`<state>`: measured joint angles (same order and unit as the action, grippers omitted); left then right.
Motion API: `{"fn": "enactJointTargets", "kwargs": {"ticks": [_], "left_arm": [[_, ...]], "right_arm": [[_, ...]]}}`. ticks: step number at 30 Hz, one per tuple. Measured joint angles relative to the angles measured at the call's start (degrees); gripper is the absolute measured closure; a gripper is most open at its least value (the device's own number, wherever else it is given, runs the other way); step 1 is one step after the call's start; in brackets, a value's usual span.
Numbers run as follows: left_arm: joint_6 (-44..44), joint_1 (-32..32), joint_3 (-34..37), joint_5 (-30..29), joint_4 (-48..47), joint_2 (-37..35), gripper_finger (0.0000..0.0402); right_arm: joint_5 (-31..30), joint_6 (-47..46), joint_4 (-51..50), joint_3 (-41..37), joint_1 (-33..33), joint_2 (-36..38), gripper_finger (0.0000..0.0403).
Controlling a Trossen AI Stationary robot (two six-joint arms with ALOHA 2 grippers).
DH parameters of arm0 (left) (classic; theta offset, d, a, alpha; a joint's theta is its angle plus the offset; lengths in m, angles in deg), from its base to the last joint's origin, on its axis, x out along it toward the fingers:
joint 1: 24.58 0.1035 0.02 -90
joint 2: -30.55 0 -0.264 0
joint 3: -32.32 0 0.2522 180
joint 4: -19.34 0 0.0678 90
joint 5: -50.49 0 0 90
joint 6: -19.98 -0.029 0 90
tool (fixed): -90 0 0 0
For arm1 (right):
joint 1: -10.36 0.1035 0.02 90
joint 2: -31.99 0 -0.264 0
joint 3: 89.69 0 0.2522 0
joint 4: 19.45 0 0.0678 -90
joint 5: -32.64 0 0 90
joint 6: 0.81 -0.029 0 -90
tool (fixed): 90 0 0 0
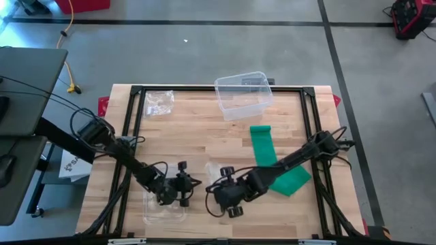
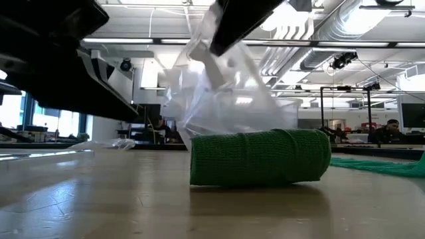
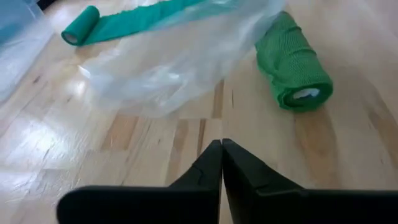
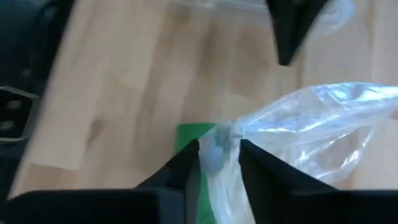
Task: Roll bandage
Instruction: Open the transparent zip bag
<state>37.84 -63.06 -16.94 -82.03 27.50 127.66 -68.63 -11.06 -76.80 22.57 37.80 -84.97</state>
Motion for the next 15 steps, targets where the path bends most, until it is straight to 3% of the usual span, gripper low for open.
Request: {"fn": "enactJointTargets", "kwargs": {"ticks": [9, 12, 15], "left_arm": [[3.6, -0.2, -0.1, -2.8, -9.3, -8.5, 0.0401], [7.2, -0.2, 0.0, -4.1, -14.5, -12.0, 0.0401], [7.2, 0.4, 0.0, -4.1, -14.1, -14.0, 0.0401]], "right_arm": [[1.7, -1.7, 2.8, 0.5, -2.3, 0.1, 0.0173], [3.8, -0.3, -0.9, 0.5, -2.2, 0.2, 0.0164], [-0.1, 1.4, -1.7, -2.3, -1.1, 0.2, 0.0167]]}}
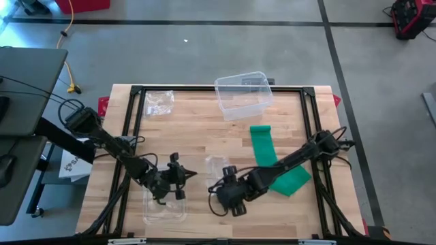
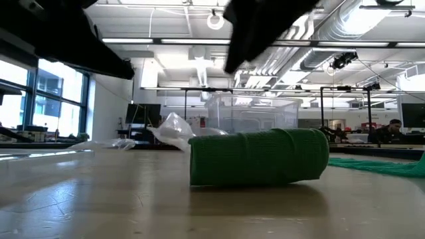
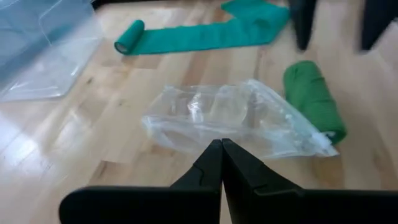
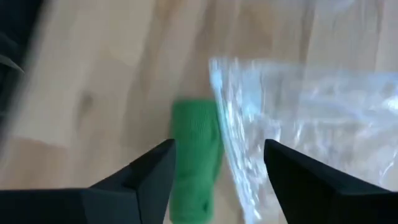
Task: Roll bandage
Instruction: Open the transparent zip bag
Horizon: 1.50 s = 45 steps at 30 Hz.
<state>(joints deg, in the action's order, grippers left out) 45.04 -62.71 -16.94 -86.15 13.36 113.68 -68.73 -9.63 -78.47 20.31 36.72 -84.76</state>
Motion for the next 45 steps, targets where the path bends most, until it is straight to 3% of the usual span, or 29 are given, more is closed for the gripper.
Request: {"fn": "enactJointTargets", "kwargs": {"ticks": [3, 7, 14, 20, 26, 29, 35, 39, 45], "left_arm": [[-2.1, 2.1, 0.0, 4.0, 2.8, 0.1, 0.0401], [-2.7, 5.3, 0.0, 7.4, 7.2, 2.5, 0.0401], [-1.6, 8.9, 0.0, 7.8, 8.8, 6.6, 0.0401], [-1.1, 9.8, 0.0, 11.9, 9.0, 7.6, 0.0401], [-3.8, 8.8, 0.0, 10.4, 12.6, 7.6, 0.0401], [-10.5, 7.4, 0.0, 7.8, 20.9, 7.6, 0.0401], [-25.3, 5.3, 0.0, 4.5, 31.7, 7.6, 0.0401], [-26.2, 5.7, -0.7, 5.2, 31.6, 7.6, 0.0391], [-24.5, 6.8, -1.9, 8.2, 27.7, 7.6, 0.0333]], "right_arm": [[-4.7, 2.3, -0.3, -3.6, 0.2, -0.2, 0.0178], [-4.5, 7.6, 4.3, -9.0, -0.6, 0.0, 0.02], [-2.1, 10.5, 11.6, -16.1, -2.9, -0.1, 0.0239], [-6.3, 10.1, 16.9, -19.2, -3.5, -0.1, 0.0287], [-12.1, 9.3, 16.6, -18.6, -3.1, -0.1, 0.0391], [-17.4, 8.1, 16.1, -17.1, -2.5, -0.1, 0.0395], [-18.6, 6.3, 9.8, -11.5, -2.5, -0.1, 0.0402], [-18.4, 6.9, 5.9, -6.8, -1.8, -0.1, 0.0402], [-18.0, 7.2, 3.2, -2.2, -1.6, -0.1, 0.0403]]}}
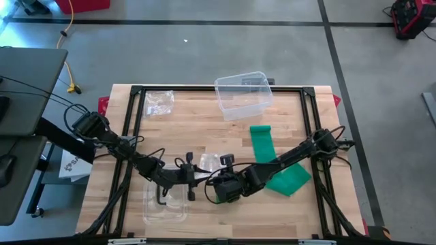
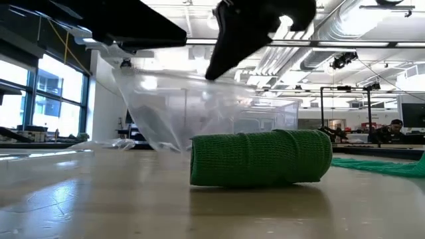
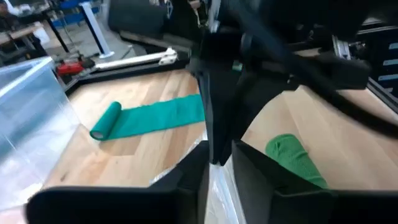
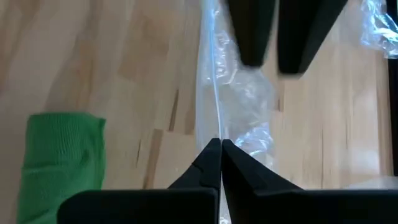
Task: Roll bandage
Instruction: Open the transparent zip bag
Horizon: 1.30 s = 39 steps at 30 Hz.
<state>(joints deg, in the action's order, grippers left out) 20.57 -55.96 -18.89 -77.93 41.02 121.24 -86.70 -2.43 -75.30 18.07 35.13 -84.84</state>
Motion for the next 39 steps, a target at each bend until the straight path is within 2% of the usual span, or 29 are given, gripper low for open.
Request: {"fn": "enactJointTargets", "kwargs": {"ticks": [4, 8, 14, 23, 28, 34, 39], "left_arm": [[3.1, 0.6, 0.0, 1.1, -1.7, 0.0, 0.0301], [6.4, 0.6, 0.0, 1.3, -5.0, 0.0, 0.029], [8.3, 0.6, 0.0, 3.5, -6.1, 1.1, 0.0295], [10.0, 1.4, 0.0, 2.3, -6.1, 2.6, 0.0298], [9.4, 1.4, -2.3, 2.1, -6.1, 2.6, 0.0298], [7.4, 1.8, -6.1, 1.9, -14.0, 2.6, 0.0298], [8.7, 2.5, -6.7, 1.8, -20.2, 2.6, 0.0298]], "right_arm": [[0.5, -1.7, -0.2, 1.2, 0.0, 0.0, 0.0403], [0.7, -2.9, -0.2, 1.3, 0.0, 0.0, 0.0403], [0.7, -6.1, -0.7, 1.3, -0.7, 0.0, 0.0403], [2.0, -7.0, -1.8, 1.3, -1.0, 0.0, 0.0403], [2.7, -6.9, -2.6, 0.9, -1.0, 0.0, 0.0403], [2.7, -6.9, -2.7, 0.8, -1.0, 0.0, 0.0403], [2.9, -7.2, -2.7, 0.8, -1.0, 0.0, 0.0403]]}}
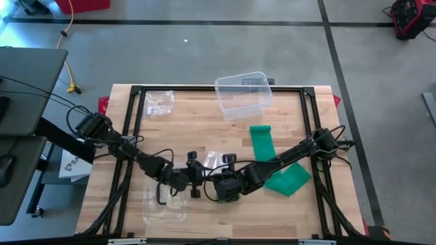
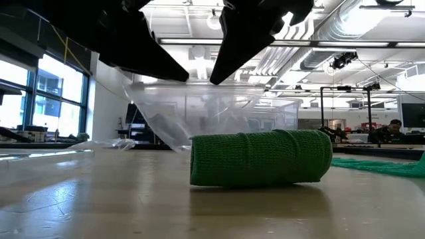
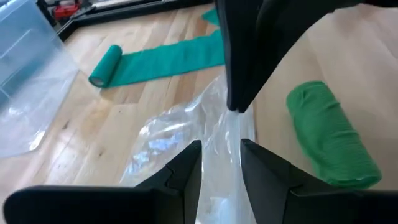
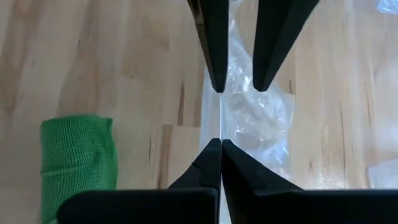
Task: Roll bandage
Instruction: Open the transparent zip bag
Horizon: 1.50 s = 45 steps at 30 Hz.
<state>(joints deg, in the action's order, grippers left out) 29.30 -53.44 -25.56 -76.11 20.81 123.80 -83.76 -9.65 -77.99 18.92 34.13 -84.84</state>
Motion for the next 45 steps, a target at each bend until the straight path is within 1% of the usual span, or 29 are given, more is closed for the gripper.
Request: {"fn": "enactJointTargets", "kwargs": {"ticks": [3, 7, 12, 17, 25, 28, 30, 35, 37, 39, 42, 45], "left_arm": [[0.6, 0.0, 0.0, -0.5, -1.6, 0.0, 0.0298], [0.6, 0.0, 0.0, -2.5, -3.0, 0.0, 0.0298], [0.6, 0.0, 0.0, -2.5, -3.9, 0.0, 0.0298], [1.2, 0.6, 0.0, -0.3, -3.9, 0.0, 0.0298], [1.6, 1.2, 0.0, 0.3, -3.7, 0.2, 0.0298], [1.2, 1.2, 0.0, 2.9, -3.0, 1.0, 0.0298], [1.2, 1.2, 0.0, 5.1, -2.9, 1.8, 0.0298], [2.0, 0.9, 0.0, 7.1, -3.7, 4.0, 0.0298], [0.8, 0.6, 0.0, 7.8, -3.7, 4.6, 0.0298], [-0.7, 0.5, 0.0, 7.9, -4.1, 4.7, 0.0298], [-0.9, 0.5, 0.0, 7.7, -4.8, 4.6, 0.0298], [-0.8, 0.0, 0.0, 7.8, -7.9, 4.1, 0.0298]], "right_arm": [[0.0, -0.1, 0.1, 0.0, 0.0, 0.0, 0.0403], [0.1, 0.3, 0.4, 0.0, 0.0, 0.0, 0.0403], [0.2, 0.3, 1.9, 0.0, 0.0, 0.0, 0.0403], [0.2, 1.4, 4.0, 0.0, 0.0, 0.0, 0.0403], [-0.3, 1.4, 5.8, 0.0, 0.0, 0.0, 0.0403], [-0.3, 1.3, 5.8, 0.0, 0.0, 0.0, 0.0403], [1.2, 1.1, 5.3, 0.0, 0.0, 0.0, 0.0403], [8.7, -0.2, 4.8, -0.1, 0.0, -0.1, 0.0401], [10.4, -0.2, 5.8, -0.1, -0.1, -0.5, 0.0389], [11.3, -1.2, 6.4, -0.1, -0.4, -1.2, 0.0364], [11.5, -3.6, 8.6, -0.1, -0.9, -2.6, 0.0308], [11.4, -2.8, 12.2, -0.1, -1.0, -5.1, 0.0242]]}}
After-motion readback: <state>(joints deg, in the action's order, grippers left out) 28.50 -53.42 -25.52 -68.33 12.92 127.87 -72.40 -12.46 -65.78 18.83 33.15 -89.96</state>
